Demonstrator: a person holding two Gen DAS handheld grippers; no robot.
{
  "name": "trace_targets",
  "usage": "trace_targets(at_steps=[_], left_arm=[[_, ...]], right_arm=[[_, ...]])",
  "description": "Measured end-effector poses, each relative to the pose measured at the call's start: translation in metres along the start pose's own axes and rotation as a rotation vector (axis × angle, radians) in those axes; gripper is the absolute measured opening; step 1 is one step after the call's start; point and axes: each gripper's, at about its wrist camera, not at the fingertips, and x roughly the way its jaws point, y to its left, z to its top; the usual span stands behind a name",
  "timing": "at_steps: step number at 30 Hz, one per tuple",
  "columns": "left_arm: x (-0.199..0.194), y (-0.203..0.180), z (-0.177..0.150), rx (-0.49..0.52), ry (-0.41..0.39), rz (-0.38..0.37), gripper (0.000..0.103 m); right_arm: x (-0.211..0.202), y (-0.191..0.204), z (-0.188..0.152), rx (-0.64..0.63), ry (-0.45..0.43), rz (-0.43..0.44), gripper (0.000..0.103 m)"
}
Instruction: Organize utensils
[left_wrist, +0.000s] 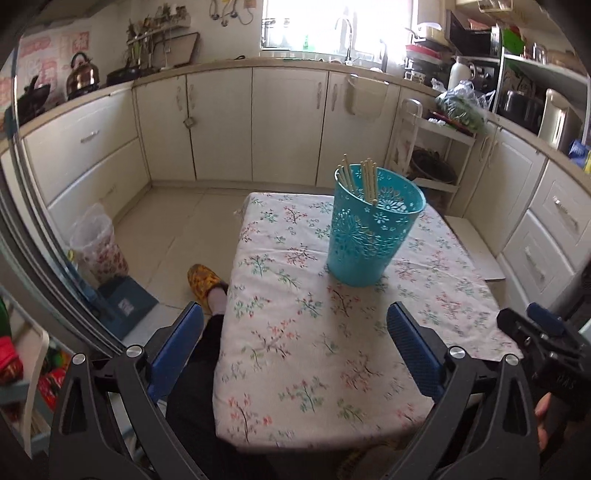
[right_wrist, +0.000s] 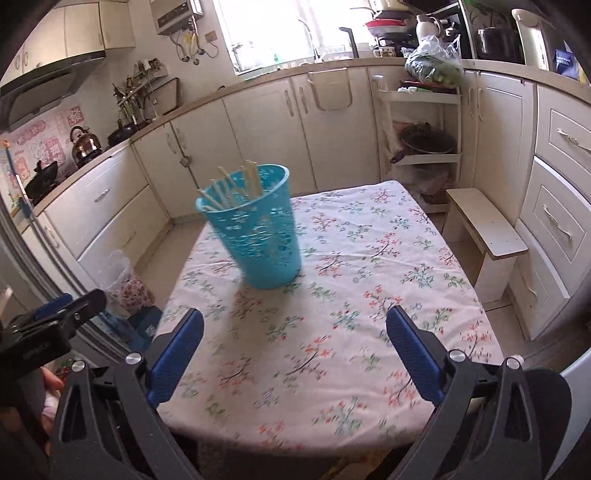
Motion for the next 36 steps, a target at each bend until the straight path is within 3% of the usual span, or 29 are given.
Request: trace_targets(at_steps=[3, 11, 16, 22, 27, 36], left_arm=[[-0.026, 0.006, -0.01, -0.029, -0.03, -0.021, 0.095], [-0.058, 0.002, -0.045, 0.021, -0.041, 0.056, 0.095], [-0.075, 0.002, -0.052, 0.056, -0.048, 0.095, 0.095], [-0.099, -0.004, -0.051, 0.093, -0.111, 0.159, 0.095], [-0.107, -0.001, -0.057, 0.05, -0.123, 0.126, 0.095], [-0.11, -0.007, -0.067, 0.07, -0.123, 0.13, 0.095]], right_arm=[[-0.016, 0.016, -0.012, -0.001, 0.003, 0.021, 0.095], [-0.051, 0.035, -0.055, -0.042, -0.026, -0.035, 0.095], [-0.074, 0.038, -0.06, -0.053, -0.074, -0.024, 0.095], [-0.089, 0.044, -0.054, -0.043, -0.117, 0.023, 0.095], [-0.09, 0.048, -0.064, -0.05, -0.126, 0.02, 0.095], [-0.1, 0.06, -0.073, -0.083, -0.154, 0.029, 0.095]])
